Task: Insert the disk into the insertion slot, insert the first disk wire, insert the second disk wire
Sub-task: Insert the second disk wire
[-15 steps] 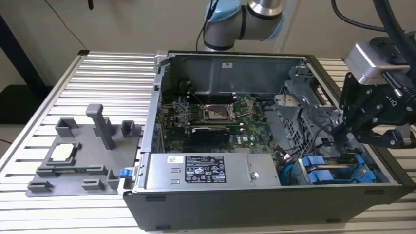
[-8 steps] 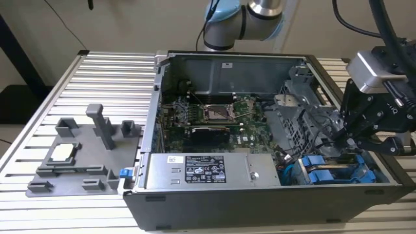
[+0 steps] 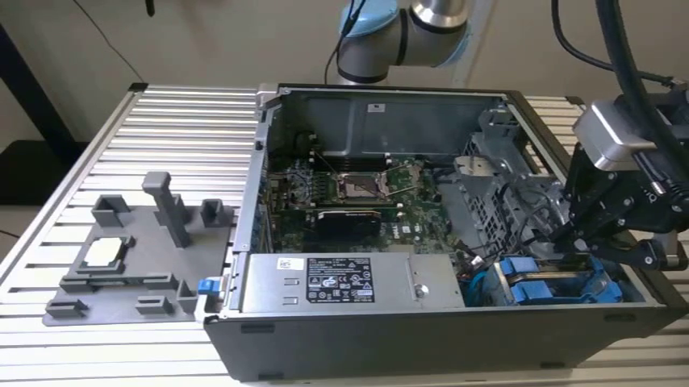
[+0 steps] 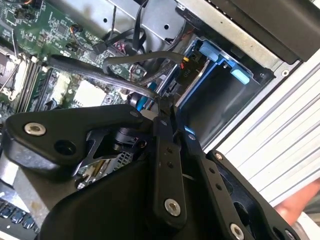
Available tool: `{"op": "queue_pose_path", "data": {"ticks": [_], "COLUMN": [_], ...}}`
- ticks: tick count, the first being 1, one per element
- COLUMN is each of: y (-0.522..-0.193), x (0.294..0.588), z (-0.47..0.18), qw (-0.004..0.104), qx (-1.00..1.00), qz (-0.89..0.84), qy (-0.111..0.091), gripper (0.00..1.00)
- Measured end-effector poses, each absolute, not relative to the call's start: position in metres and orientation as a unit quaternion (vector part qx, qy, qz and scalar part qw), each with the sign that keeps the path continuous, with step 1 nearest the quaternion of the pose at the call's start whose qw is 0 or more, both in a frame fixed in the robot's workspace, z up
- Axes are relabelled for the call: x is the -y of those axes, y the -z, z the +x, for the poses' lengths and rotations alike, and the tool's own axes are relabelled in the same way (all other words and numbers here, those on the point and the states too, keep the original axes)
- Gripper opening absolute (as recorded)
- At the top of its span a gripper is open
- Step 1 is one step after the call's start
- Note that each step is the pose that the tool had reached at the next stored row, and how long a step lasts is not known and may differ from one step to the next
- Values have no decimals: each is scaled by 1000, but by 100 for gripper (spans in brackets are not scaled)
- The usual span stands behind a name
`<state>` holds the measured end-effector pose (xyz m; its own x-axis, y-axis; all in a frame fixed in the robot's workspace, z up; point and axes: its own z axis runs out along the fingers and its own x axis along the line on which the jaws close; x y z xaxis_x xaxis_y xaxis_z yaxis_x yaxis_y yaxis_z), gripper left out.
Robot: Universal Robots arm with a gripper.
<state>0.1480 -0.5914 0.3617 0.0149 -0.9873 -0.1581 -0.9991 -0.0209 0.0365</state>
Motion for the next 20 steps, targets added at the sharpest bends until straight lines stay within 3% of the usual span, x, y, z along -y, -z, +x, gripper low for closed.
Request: {"op": "queue_pose_path", "data": {"ticks": [20], "y": [-348], "x": [592], "z": [153], "qw": [51], "qx": [-702], "qz": [-707], "qy": [-76], "gripper": [16]}}
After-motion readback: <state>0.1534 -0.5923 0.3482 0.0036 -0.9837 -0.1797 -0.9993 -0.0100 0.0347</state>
